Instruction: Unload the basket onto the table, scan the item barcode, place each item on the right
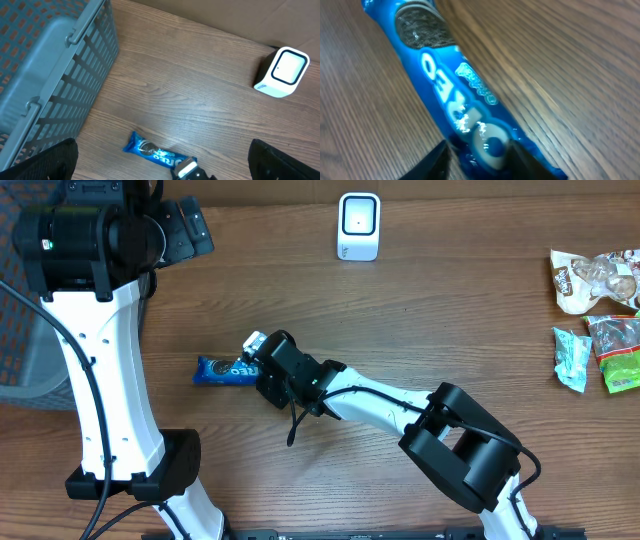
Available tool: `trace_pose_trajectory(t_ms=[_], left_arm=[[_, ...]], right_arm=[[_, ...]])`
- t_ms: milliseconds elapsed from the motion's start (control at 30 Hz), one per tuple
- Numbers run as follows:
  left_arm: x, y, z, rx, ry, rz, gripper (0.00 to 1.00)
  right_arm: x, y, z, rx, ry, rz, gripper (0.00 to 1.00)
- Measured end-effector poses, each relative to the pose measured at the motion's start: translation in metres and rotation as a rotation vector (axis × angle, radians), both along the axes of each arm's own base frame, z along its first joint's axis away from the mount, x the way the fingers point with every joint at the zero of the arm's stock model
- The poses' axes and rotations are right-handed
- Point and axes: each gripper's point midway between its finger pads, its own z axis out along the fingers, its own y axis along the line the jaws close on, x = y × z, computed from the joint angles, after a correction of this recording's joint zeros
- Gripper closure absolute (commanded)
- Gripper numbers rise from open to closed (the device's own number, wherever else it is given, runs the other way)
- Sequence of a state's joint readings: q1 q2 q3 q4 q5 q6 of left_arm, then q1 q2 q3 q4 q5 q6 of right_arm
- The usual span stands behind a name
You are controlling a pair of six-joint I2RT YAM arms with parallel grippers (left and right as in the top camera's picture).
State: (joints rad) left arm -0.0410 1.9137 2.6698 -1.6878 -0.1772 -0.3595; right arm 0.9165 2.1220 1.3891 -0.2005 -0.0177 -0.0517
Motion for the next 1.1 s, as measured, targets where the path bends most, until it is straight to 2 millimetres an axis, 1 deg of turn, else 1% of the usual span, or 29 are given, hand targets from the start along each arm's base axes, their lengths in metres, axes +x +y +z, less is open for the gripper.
trace_pose_trajectory(t_ms=[133,233,300,433,467,500,667,700,833,900,1000,1100], left_arm=[[0.0,0.0,0.0,0.0,0.0,0.0,0.0],[0.0,0.0,0.0,0.0,0.0,0.0,0.0],[0.0,0.0,0.0,0.0,0.0,0.0,0.0],[0.0,0.0,0.0,0.0,0.0,0.0,0.0],[0.0,0.0,0.0,0.0,0.0,0.0,0.0],[0.0,0.0,0.0,0.0,0.0,0.0,0.0],[0.0,0.0,0.0,0.0,0.0,0.0,0.0],[0.0,0.0,0.0,0.0,0.0,0.0,0.0],[0.0,0.0,0.0,0.0,0.0,0.0,0.0],[0.0,0.0,0.0,0.0,0.0,0.0,0.0],[0.0,0.0,0.0,0.0,0.0,0.0,0.0],[0.0,0.0,0.0,0.0,0.0,0.0,0.0]], right_arm=[[0.002,-0.002,-0.001,-0.003,-0.001,-0.001,0.71],[0.005,0.002,-0.004,0.004,-0.008,-0.002,0.59],[0.009,0.005,-0.008,0.005,-0.018,-0.002,0.57],[0.011,0.007,-0.01,0.005,-0.025,-0.002,0.58],[0.011,0.006,-0.01,0.004,-0.026,-0.003,0.59],[0.012,0.006,-0.01,0.003,-0.028,-0.005,0.62],[0.016,0.002,-0.01,-0.016,-0.045,-0.027,0.93],[0.017,0.002,-0.009,-0.018,-0.045,-0.032,0.96],[0.019,-0.005,-0.008,-0.024,-0.018,-0.078,0.96],[0.02,-0.013,-0.006,-0.029,0.012,-0.123,0.96],[0.024,-0.031,-0.004,-0.036,0.07,-0.207,0.96],[0.029,-0.06,0.002,-0.033,0.173,-0.313,0.96]])
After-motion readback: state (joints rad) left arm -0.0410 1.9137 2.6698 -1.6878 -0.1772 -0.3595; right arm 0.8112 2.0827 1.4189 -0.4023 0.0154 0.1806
